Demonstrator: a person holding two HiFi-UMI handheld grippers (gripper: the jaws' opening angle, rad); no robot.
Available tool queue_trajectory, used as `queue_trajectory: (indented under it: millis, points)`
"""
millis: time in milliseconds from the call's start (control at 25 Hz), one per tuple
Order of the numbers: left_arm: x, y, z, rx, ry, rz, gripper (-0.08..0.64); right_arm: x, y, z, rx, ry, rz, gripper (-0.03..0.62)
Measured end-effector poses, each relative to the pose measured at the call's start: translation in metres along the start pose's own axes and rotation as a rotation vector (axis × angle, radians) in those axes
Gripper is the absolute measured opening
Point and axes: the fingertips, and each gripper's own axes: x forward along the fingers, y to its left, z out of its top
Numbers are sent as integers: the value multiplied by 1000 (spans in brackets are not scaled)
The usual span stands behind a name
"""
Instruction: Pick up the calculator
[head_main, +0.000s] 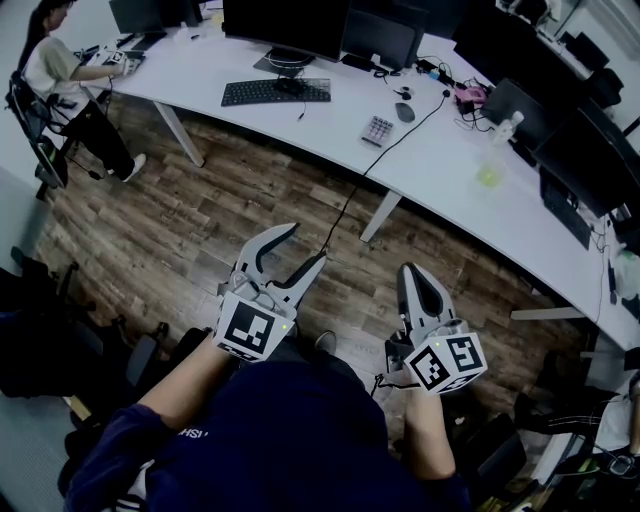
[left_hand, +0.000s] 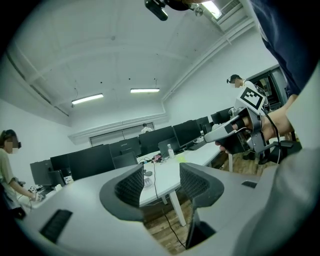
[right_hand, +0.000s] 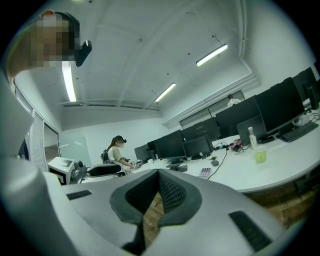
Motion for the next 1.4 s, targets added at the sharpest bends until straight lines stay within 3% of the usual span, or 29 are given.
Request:
queue_trajectory:
  millis: [1400]
  points:
    - [11, -3, -1, -22, 18, -18, 354, 5, -9, 2, 1, 3, 1, 3]
